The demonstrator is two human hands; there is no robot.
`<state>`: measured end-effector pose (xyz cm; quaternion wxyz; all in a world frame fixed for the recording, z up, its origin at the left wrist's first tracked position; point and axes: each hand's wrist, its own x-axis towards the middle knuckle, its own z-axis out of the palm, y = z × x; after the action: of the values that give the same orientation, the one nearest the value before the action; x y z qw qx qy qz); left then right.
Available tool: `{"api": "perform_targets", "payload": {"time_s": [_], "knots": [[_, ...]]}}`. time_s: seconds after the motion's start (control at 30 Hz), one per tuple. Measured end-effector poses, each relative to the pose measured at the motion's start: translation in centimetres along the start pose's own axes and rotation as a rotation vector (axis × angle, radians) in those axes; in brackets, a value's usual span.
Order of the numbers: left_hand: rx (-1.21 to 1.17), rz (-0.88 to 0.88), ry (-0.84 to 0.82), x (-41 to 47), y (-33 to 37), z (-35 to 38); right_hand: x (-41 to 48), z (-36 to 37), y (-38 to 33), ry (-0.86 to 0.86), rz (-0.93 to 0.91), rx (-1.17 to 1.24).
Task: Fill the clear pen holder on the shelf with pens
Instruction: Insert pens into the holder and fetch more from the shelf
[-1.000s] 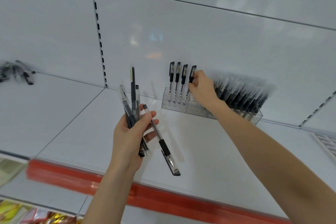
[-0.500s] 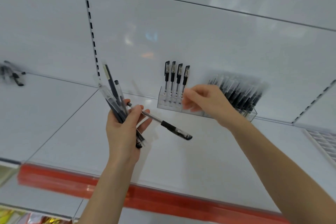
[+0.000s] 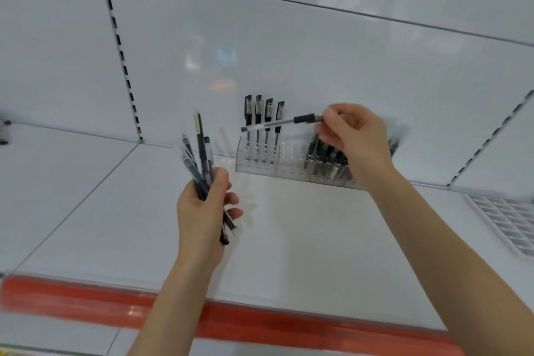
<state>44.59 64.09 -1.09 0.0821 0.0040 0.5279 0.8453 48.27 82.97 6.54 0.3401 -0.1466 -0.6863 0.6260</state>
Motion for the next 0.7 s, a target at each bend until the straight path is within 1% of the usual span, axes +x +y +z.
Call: {"api": "perform_targets", "payload": {"time_s": [0.07,0.13,0.27,0.33,0.53,0.7], "knots": [[0.028,0.008,0.007,-0.1,0.2,-0.2,1.3,0.9,-0.3,0.024,-0.119,-0.089],[0.037,0.006,0.008,-0.2,0.5,-0.5,2.6,2.2,-0.3,0.002,-0.215,-0.205],[0.018,-0.006,-0.031,-0.3,0.8,-1.4,4.4,5.1,-0.1,-0.106,-0.412,-0.497],[0.025,-0.003,-0.033,-0.3,0.9,-1.9,4.8,6.2,0.2,-0.166,-0.477,-0.585],[0.024,0.017,-0.025,-0.2,0.9,-2.8,6.7,7.0,-0.8,-0.230,-0.469,-0.721],[0.040,-0.001,-0.025,-0.4,0.7,-2.7,7.3,7.2,-0.8,-0.299,-0.476,-0.809]]}}
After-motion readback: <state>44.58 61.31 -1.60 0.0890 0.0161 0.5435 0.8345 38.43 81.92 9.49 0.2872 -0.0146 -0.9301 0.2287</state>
